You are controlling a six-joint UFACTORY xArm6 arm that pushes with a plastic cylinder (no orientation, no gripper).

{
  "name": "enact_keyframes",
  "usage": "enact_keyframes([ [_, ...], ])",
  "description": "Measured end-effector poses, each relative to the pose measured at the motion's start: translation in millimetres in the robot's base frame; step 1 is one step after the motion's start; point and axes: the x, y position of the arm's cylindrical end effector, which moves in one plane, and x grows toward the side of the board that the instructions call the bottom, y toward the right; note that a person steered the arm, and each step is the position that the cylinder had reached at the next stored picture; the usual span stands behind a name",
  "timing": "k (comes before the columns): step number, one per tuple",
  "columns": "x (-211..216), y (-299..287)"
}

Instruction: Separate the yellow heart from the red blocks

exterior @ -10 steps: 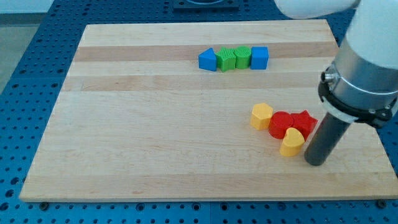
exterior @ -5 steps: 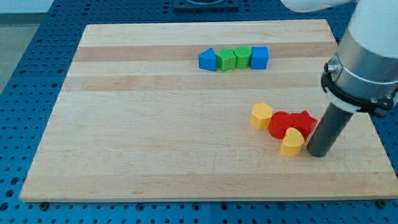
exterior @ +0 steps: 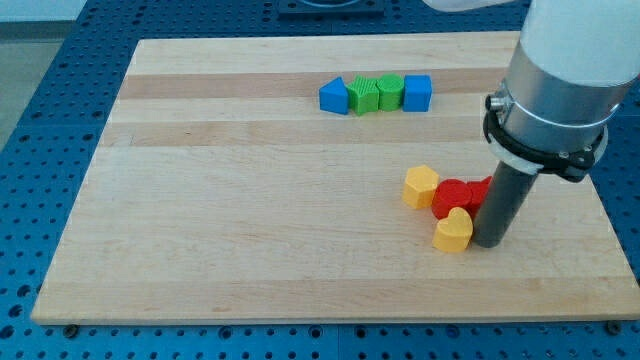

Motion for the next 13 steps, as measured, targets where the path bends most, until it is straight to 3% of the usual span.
enact_keyframes([
  [3, -22.6, 0.0],
  [6, 5.0, -1.6],
  [13, -14.2, -20.1],
])
